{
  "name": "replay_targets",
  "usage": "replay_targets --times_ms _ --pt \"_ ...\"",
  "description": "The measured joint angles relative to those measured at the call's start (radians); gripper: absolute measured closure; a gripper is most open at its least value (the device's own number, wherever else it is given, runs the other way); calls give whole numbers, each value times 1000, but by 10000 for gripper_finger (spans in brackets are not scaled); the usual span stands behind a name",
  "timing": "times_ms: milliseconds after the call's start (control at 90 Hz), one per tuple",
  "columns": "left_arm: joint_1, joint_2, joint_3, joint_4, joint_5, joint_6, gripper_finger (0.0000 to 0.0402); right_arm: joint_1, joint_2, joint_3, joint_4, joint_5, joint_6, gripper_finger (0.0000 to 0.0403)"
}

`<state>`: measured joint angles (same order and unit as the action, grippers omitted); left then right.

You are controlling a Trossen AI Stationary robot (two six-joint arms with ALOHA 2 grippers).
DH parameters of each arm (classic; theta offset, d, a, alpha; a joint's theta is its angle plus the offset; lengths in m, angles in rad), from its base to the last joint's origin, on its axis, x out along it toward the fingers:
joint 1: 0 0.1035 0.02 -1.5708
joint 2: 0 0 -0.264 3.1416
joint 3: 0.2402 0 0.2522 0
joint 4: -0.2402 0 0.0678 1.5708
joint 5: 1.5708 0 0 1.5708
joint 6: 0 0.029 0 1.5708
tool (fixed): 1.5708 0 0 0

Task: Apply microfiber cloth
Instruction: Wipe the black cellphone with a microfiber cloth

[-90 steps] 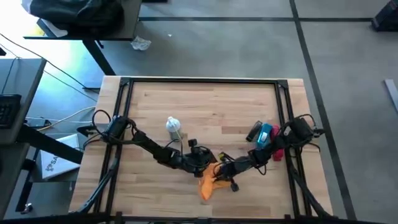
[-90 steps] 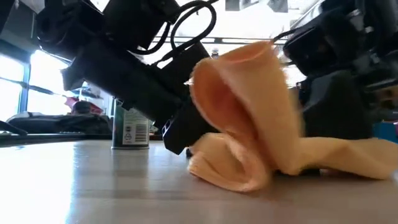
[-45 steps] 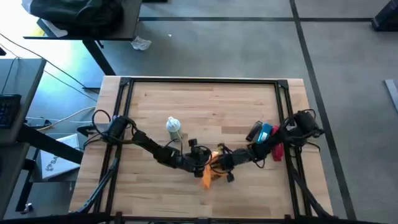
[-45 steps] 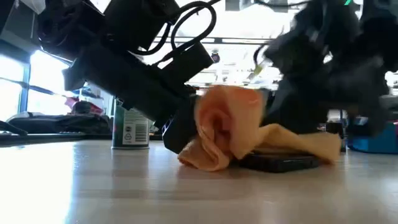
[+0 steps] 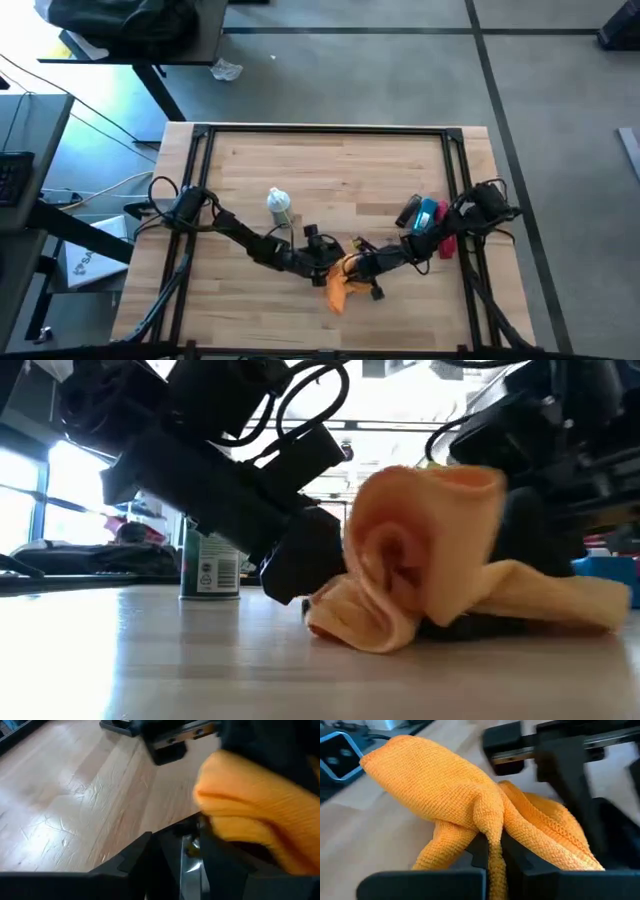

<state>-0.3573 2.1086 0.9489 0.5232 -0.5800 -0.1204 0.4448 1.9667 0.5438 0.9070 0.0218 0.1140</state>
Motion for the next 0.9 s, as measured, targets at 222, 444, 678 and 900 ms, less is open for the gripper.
replay_targets --times_ms 222,444,678,900 --pt "0 0 0 0 -1 0 255 51 2 -1 4 -26 74 403" --pt "2 -1 0 0 -20 1 255 27 11 -8 113 -64 23 403" --pt "2 -1 -1 4 -15 0 255 -115 43 66 90 -40 -143 403" --pt "2 -2 0 -1 -28 1 255 -186 77 125 47 -79 -198 403"
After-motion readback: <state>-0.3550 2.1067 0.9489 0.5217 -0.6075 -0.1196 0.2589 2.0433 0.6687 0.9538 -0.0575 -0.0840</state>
